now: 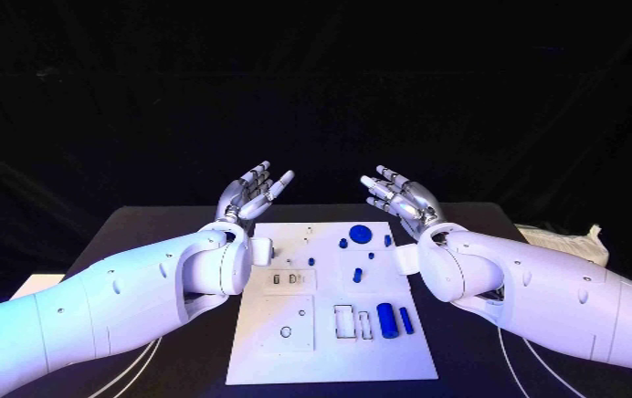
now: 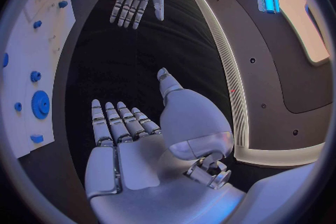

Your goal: Assemble the parts on the task board

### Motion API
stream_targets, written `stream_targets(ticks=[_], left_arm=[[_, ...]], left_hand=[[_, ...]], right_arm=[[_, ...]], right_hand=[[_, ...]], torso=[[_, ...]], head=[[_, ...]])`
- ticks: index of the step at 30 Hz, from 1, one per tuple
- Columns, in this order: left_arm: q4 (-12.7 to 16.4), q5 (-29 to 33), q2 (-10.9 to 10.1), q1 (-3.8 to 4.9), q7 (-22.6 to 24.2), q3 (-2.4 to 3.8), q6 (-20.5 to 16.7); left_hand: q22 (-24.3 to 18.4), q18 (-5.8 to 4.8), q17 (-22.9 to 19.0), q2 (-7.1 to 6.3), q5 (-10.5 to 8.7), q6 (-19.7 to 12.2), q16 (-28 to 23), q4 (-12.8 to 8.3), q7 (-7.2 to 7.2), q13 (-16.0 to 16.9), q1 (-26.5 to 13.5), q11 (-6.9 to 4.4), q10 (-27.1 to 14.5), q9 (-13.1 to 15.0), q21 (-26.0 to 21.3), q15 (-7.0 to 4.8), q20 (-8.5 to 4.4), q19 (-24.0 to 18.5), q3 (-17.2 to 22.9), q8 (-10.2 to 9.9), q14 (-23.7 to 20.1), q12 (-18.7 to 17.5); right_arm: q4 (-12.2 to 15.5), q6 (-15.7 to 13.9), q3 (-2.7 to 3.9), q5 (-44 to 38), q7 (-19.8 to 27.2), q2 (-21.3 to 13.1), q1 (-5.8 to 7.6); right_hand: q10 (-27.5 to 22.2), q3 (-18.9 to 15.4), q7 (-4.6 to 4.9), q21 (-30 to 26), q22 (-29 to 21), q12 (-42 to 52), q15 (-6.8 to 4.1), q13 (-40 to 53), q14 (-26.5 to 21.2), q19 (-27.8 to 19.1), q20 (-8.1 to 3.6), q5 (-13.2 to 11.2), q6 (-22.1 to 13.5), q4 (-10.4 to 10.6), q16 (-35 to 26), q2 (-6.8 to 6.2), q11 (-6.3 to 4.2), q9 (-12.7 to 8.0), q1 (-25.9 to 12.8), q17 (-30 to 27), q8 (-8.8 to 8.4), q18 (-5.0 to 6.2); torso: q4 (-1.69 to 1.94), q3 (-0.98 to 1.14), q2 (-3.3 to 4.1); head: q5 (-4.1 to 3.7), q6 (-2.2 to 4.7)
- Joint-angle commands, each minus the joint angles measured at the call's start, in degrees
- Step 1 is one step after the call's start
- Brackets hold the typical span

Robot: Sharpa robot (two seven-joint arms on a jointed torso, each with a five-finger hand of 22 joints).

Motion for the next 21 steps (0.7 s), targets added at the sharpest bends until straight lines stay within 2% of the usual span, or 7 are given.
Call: stream_targets(ticks=[1,3,7,8,10,15,21], left_arm=[[0.0,0.2,0.1,0.10,1.3,0.02,3.7],[0.0,0.2,0.1,0.10,1.3,0.02,3.7],[0.0,0.2,0.1,0.10,1.3,0.02,3.7],[-0.2,0.2,-1.5,0.05,1.7,0.01,6.4],[0.0,0.2,-1.8,0.05,1.8,0.01,6.6],[0.8,-0.4,-2.7,0.07,1.4,0.02,8.7],[4.0,-1.5,-5.0,0.24,0.6,0.09,9.9]], left_hand=[[0.4,0.24,0.5,0.97,0.12,1.7,0.9,0.4,6.93,0.3,1.9,1.05,3.0,0.2,0.8,0.92,0.76,1.6,0.9,0.4,3.7,0.6],[1.0,-0.59,1.0,1.78,-0.01,3.2,1.8,0.4,7.41,0.5,2.1,1.85,6.1,0.3,1.8,1.66,0.78,3.9,1.5,0.6,7.5,0.9],[2.3,-1.44,1.8,2.76,-0.17,6.2,3.9,0.2,7.55,0.8,2.5,2.48,10.3,0.6,4.5,2.44,0.71,10.4,2.0,0.9,15.4,1.1],[3.1,-1.29,2.3,3.17,-0.23,7.2,5.0,0.2,7.08,0.9,2.6,2.70,12.3,0.6,6.0,2.24,0.60,14.1,2.2,1.0,19.1,1.4],[4.7,-0.78,2.9,3.90,-0.33,9.4,6.5,0.0,6.29,1.2,2.9,2.99,16.4,0.8,9.3,1.77,0.60,21.8,2.5,1.4,24.5,2.1],[6.9,2.03,3.5,5.92,-0.55,19.4,9.4,-1.0,7.00,2.2,4.0,0.56,32.7,1.6,15.2,-1.25,0.30,34.7,2.8,3.0,34.1,4.4],[6.9,2.52,3.5,7.08,-0.56,29.4,9.5,-3.0,6.16,2.0,5.0,-0.77,38.8,2.0,16.7,-2.68,-0.69,39.7,2.4,4.0,39.5,5.1]], right_arm=[[-0.6,11.2,0.28,-7.5,-4.2,0.2,-0.14],[-0.9,13.0,0.46,-8.6,-4.9,0.3,-0.19],[-1.2,14.2,0.58,-9.4,-5.4,0.3,-0.22],[-5.1,4.5,0.61,-25.5,-2.8,0.5,0.10],[-5.4,3.4,0.63,-28.4,-3.1,0.5,0.25],[-5.7,1.2,0.71,-38.1,-5.0,0.1,0.81],[-5.7,0.0,1.00,-50.1,-8.4,-0.2,1.74]], right_hand=[[16.8,0.7,8.48,3.6,1.7,2.4,0.27,1.2,14.9,10.1,0.26,-2.2,12.4,-3.6,2.2,0.21,0.46,1.2,8.2,1.1,1.99,3.19],[27.7,0.9,7.92,6.0,2.6,4.1,-0.99,1.8,25.8,16.5,0.27,-1.9,19.7,-5.0,4.0,-0.08,-0.61,1.9,10.5,1.8,3.20,4.59],[34.4,1.6,6.70,8.4,3.1,4.0,-2.69,1.5,34.7,22.5,0.33,-0.9,28.7,-6.7,4.8,0.05,-1.99,2.0,12.6,1.7,3.79,6.50],[35.3,1.8,6.58,8.6,3.1,4.0,-2.95,1.6,35.7,23.0,0.25,-0.7,30.3,-7.1,4.9,-0.05,-2.32,2.1,13.0,1.8,3.88,6.66],[36.6,2.2,6.27,9.1,3.1,3.8,-3.43,1.6,37.4,24.1,0.14,-0.6,32.7,-7.6,5.0,-0.04,-2.66,2.1,13.3,1.9,3.90,6.95],[38.9,3.2,5.70,10.3,3.2,2.6,-4.34,1.5,41.1,27.0,-0.44,-0.5,36.8,-8.6,4.9,-0.14,-3.33,2.1,13.1,1.9,3.22,7.16],[43.6,4.9,4.69,13.2,3.9,1.8,-6.58,1.5,48.2,32.5,-2.74,-0.5,41.9,-9.9,5.6,-0.75,-4.74,2.2,12.3,2.2,2.72,7.13]], torso=[[-0.01,-0.03,0.01],[-0.01,-0.03,0.01],[-0.01,-0.03,0.01],[0.19,-0.20,0.64],[0.29,-0.29,0.80],[0.76,-0.40,1.51],[1.09,-0.57,3.30]], head=[[0.00,0.00],[0.00,0.00],[0.00,0.00],[0.21,0.50],[0.09,0.64],[-0.32,1.44],[-1.04,2.11]])
